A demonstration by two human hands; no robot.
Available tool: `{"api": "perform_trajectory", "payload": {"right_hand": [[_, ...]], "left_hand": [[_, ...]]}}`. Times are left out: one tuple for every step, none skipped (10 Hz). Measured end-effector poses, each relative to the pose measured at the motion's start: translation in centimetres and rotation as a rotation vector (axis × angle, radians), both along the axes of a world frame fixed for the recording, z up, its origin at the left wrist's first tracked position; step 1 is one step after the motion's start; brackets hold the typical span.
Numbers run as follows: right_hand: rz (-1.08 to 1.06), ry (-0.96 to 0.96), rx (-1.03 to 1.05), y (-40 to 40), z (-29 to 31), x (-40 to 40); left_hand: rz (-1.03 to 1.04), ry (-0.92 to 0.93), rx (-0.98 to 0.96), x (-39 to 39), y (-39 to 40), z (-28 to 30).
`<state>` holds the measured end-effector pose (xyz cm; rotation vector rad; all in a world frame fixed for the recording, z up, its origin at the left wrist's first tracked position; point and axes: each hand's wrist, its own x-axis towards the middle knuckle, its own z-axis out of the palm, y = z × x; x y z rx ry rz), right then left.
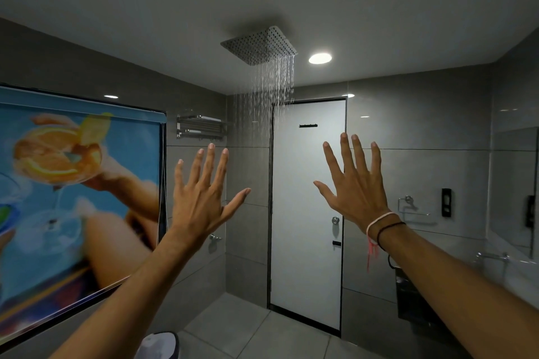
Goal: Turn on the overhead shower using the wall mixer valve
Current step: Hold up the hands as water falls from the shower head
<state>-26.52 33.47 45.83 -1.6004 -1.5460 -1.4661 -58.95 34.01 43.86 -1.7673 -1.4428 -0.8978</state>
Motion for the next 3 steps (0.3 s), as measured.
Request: {"api": "perform_trajectory", "payload": {"right_hand": [[-0.009,0.018,-0.042,-0.6,0.2,0.0],[0.018,0.022,-0.057,-1.3,0.2,0.1],[0.125,0.061,-0.011,-2.5,0.6,-0.1]], "left_hand": [[-0.013,-0.013,-0.01,0.0,-0.3,0.0],[-0.001,-0.003,-0.031,0.0,-0.5,0.1],[-0.002,-0.011,-0.028,-0.2,-0.7,0.1]]}}
